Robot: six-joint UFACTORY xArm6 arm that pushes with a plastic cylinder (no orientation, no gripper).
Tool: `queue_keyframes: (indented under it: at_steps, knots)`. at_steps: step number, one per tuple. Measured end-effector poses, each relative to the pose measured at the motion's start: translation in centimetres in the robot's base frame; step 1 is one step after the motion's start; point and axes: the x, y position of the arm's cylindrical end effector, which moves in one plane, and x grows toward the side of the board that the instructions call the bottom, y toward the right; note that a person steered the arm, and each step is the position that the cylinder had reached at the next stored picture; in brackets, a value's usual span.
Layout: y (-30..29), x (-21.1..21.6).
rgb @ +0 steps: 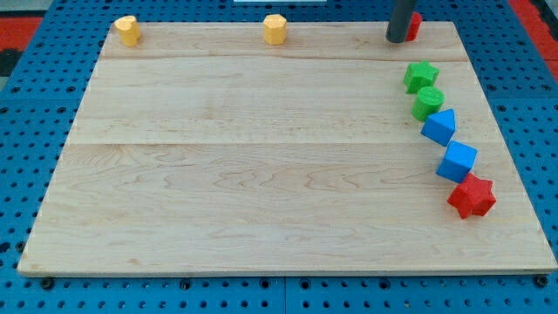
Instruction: Push the red star vertically below the heart
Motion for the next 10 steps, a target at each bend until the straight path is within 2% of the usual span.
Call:
queue_keyframes:
  at_steps: [1, 2, 4, 6, 7, 8, 9, 10]
  knots:
    - [-4.8, 4.6]
    - [-7.7, 6.1]
    - [-11.6, 6.1]
    - [-11.1, 5.5]
    - [-5.3, 3.0]
    - [3.0, 3.6]
    - [8.9, 7.7]
    - [11.5, 14.6]
